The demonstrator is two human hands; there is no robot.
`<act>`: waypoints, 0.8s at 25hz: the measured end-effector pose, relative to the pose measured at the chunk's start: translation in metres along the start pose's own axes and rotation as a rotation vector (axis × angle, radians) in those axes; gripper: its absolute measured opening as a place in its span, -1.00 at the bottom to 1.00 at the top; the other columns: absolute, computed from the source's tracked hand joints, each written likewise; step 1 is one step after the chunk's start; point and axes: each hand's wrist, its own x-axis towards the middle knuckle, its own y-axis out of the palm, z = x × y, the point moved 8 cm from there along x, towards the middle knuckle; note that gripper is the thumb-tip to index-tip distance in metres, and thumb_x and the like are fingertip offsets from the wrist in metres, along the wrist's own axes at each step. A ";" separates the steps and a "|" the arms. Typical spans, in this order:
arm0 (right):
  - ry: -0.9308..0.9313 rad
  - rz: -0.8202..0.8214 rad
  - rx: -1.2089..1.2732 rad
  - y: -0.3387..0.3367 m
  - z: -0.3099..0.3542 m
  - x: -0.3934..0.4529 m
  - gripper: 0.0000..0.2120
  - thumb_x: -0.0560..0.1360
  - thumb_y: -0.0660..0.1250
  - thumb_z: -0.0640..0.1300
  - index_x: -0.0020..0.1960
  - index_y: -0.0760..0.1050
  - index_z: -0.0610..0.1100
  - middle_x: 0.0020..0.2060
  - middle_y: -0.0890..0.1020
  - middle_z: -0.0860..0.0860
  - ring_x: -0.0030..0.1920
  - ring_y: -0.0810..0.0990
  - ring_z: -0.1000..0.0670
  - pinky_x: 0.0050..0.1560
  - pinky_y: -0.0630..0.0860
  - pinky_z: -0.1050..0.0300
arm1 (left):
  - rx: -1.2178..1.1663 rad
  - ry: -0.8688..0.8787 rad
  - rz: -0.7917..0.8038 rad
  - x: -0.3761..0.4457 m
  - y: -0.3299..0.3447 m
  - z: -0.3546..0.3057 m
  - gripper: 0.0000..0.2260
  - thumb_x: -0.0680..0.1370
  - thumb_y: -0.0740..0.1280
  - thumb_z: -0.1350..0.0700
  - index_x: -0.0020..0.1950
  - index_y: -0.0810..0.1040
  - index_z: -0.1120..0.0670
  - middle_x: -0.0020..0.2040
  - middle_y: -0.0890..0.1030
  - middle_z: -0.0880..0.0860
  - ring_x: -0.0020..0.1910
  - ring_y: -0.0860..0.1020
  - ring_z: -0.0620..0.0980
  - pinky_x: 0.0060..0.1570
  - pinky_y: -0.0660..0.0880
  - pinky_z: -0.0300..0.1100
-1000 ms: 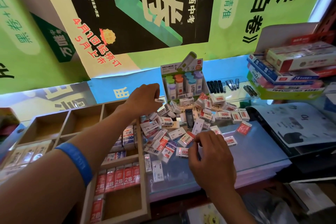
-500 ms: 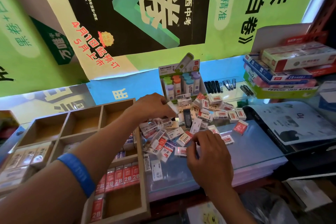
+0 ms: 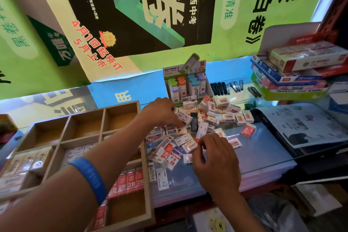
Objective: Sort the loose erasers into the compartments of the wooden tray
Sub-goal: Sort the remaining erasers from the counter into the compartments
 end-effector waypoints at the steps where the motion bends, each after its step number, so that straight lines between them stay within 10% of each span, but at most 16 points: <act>1: 0.002 0.004 0.001 0.001 0.000 0.000 -0.82 0.49 0.11 -0.02 -0.10 0.46 -0.04 -0.23 0.51 0.07 -0.24 0.44 0.06 -0.27 0.48 0.14 | -0.020 0.009 -0.009 0.001 -0.001 -0.001 -0.55 0.32 0.57 -0.15 0.07 0.59 0.06 0.05 0.56 0.02 -0.02 0.54 0.01 -0.11 0.46 -0.12; 11: -0.015 -0.024 0.013 -0.004 0.002 0.000 -0.85 0.48 0.14 -0.07 -0.12 0.47 -0.06 -0.25 0.51 0.06 -0.26 0.44 0.03 -0.28 0.47 0.10 | -0.367 0.155 -0.286 -0.013 -0.017 -0.014 -0.71 0.37 0.50 0.29 -0.30 0.49 -0.06 -0.21 0.60 0.02 -0.19 0.57 0.01 -0.21 0.49 -0.17; 20: -0.017 -0.013 0.019 -0.001 0.001 -0.001 -0.86 0.49 0.15 -0.07 -0.12 0.46 -0.05 -0.26 0.50 0.07 -0.26 0.44 0.04 -0.26 0.48 0.08 | -0.338 0.176 -0.483 -0.016 -0.044 -0.004 -0.88 0.53 0.39 0.21 -0.04 0.60 -0.02 -0.14 0.61 -0.03 -0.16 0.58 0.00 -0.18 0.45 -0.16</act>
